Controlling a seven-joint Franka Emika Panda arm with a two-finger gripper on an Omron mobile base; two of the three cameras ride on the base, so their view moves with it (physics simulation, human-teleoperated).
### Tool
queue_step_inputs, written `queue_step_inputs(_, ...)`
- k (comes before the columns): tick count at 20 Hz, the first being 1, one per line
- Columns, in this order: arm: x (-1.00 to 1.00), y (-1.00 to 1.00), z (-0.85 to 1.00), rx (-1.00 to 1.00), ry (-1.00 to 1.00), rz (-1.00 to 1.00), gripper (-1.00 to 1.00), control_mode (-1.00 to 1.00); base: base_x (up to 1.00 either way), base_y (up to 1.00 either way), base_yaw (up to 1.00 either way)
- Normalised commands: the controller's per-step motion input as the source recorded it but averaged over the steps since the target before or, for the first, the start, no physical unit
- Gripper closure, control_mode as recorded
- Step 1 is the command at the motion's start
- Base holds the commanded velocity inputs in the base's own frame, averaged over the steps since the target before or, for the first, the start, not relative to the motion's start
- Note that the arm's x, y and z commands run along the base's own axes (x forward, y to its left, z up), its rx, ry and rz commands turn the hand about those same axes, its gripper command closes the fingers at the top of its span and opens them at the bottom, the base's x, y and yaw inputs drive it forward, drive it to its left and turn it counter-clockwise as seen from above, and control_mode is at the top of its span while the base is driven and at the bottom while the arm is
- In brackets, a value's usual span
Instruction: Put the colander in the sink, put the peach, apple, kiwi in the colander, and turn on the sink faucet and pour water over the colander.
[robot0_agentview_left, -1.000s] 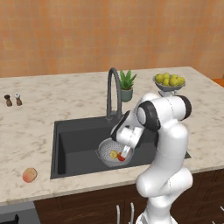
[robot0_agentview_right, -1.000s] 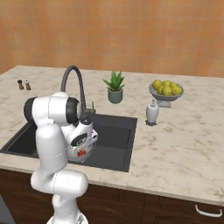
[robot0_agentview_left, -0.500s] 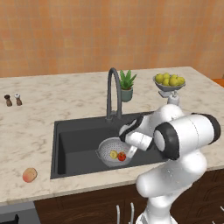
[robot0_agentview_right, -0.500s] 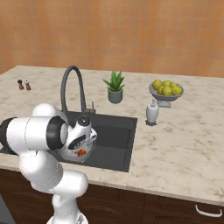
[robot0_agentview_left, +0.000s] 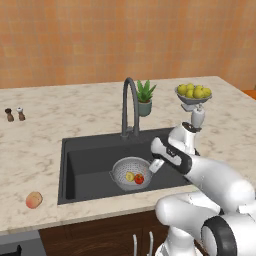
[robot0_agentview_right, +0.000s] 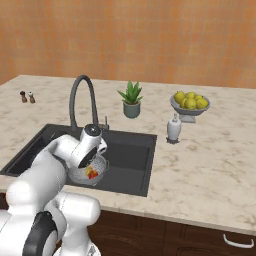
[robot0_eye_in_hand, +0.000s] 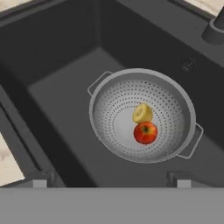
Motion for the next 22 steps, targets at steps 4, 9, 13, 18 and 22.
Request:
queue_step_inputs(4,-0.80,0.14,0.63,0.00,0.00,-0.05,-1.00,-1.00,0.00,0.00,0.00)
queue_step_inputs(9,-0.76,0.44,0.37,0.00,0.01,-0.29,-1.00,-1.00,0.00,0.00,0.00)
queue_step_inputs(13,-0.56,0.66,0.27,0.00,0.05,-0.35,-1.00,-1.00,0.00,0.00,0.00)
queue_step_inputs(18,-0.12,0.91,0.28,-0.08,0.28,-0.19,-1.00,-1.00,0.00,0.00,0.00)
queue_step_inputs(22,-0.09,0.98,0.17,-0.15,0.21,-0.09,-1.00,-1.00,0.00,0.00,0.00)
